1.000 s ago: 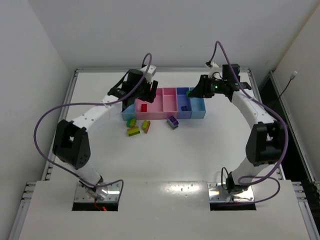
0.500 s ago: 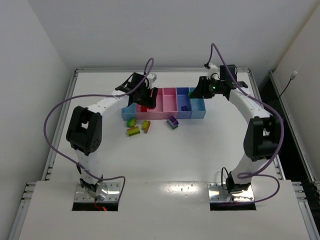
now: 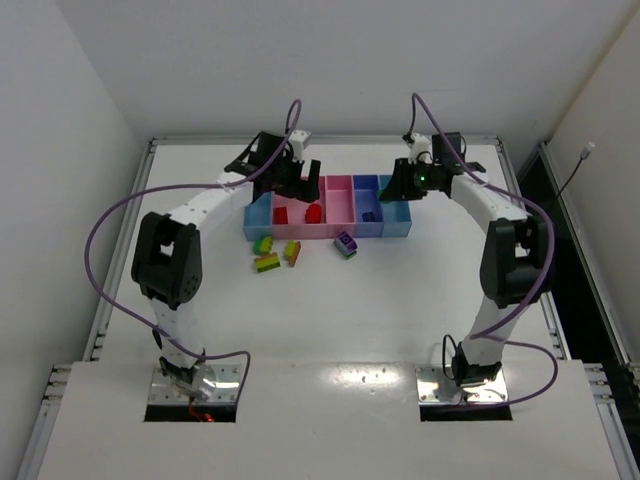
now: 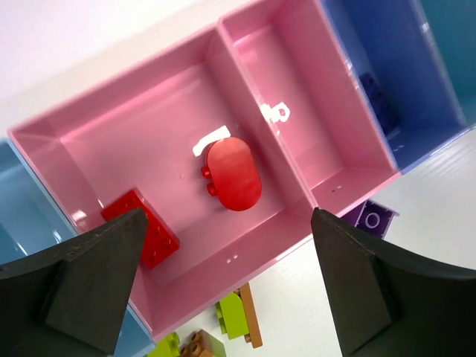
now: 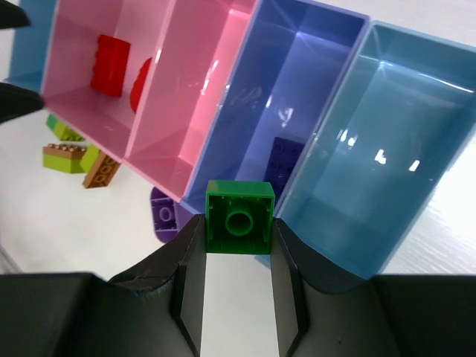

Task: Sort the legos into containers by color

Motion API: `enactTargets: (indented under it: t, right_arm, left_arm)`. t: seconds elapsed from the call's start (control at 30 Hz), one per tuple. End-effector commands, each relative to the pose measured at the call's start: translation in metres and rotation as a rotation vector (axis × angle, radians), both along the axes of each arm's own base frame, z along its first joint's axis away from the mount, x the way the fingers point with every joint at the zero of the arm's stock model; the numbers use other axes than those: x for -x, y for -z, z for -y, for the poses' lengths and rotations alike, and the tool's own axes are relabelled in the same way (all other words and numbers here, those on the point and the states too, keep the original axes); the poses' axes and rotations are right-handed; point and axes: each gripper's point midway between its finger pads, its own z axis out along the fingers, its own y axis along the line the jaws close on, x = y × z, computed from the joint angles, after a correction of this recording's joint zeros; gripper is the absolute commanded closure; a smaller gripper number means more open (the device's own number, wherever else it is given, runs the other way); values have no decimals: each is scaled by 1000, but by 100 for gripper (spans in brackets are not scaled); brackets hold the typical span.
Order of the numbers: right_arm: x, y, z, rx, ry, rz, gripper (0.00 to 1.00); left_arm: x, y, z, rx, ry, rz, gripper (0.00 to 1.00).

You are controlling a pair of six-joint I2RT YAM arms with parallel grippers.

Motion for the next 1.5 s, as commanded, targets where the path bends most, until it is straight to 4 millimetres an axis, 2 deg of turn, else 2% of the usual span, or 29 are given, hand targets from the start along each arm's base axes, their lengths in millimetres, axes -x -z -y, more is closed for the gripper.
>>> enactTargets:
  t: [0.0,0.13,0.2,0.23,0.3,0.4,0.43,0.47,0.53,0.57,0.6,0.63,0.77,0.8,0.83,0.9,1.03,1.07,1.1,1.13,1.2,1.23,1.27,1.3,1.33,1.37,1.4,1.43,1.47]
  right_arm:
    - [-21,-18,9,55,14,102,100]
    - [-27,-13,21,126,48,120,100]
    - [-29,-12,26,156,62,128,100]
    - [-27,-5,29,174,63,120,100]
    - [-29,-4,34,201,77,125,100]
    - [-26,5,31,218,60,115,98]
    - [-26,5,31,223,54,120,85]
    - [-27,6,33,231,61,120,80]
    - [-27,6,33,231,61,120,72]
    - [-27,11,33,232,60,109,62]
    - [-27,11,33,233,60,109,56]
    - [-27,15,33,234,59,99,51]
    - [-27,20,33,235,57,90,37]
    - [-27,20,33,235,57,89,37]
    - [-26,19,31,227,51,89,37]
    - [-28,14,28,211,40,100,37]
    - [-21,-21,18,128,11,169,36]
    - [-19,-40,18,115,23,224,34]
    - [-15,-51,16,98,26,250,33]
    - [-13,-69,21,88,44,294,33]
    - [-5,-76,22,64,54,284,33]
    - [-5,-83,29,54,82,279,33]
    - [-3,-86,34,48,99,271,33]
    - [-2,-98,38,39,118,291,33]
    - [-1,-100,48,29,154,283,33]
    - [0,-106,52,23,159,295,33]
    - [5,-106,54,18,160,279,33]
    - [5,-112,63,20,179,293,33]
    - [7,-110,66,15,182,279,33]
  left_arm:
    - [-14,-53,8,76,21,120,1]
    - [-19,-100,12,150,-8,191,1]
    - [-22,-109,4,175,-45,188,1]
    - [-21,-120,2,214,-62,187,1]
    - [-23,-121,-4,248,-59,168,1]
    - [-5,-114,3,269,65,138,1]
    - [-1,-114,2,246,98,161,1]
    - [3,-118,0,248,99,168,1]
    - [4,-110,-5,222,82,165,1]
    - [7,-110,-6,216,87,168,1]
    - [7,-105,-8,207,76,162,1]
    - [8,-110,-8,204,82,176,1]
    - [13,-106,-8,184,131,189,1]
    - [16,-111,-6,187,148,200,1]
    - [19,-107,-4,191,173,192,1]
    - [33,-108,9,213,315,206,1]
    - [60,-105,24,110,611,288,1]
    - [83,-89,32,69,705,223,1]
    - [85,-77,35,-12,823,269,1]
    - [100,-72,39,-52,895,237,1]
    - [99,-56,39,-128,1006,266,1]
    - [107,-57,42,-106,1069,286,2]
    - [115,-49,42,-99,1122,273,2]
    - [117,-50,46,-120,1203,348,2]
    - [118,-47,47,-123,1232,367,2]
    - [122,-38,50,-132,1272,376,2]
    - [123,-39,56,-156,1331,436,3]
    - [121,-27,58,-190,1359,432,3]
    - [122,-27,61,-202,1389,461,4]
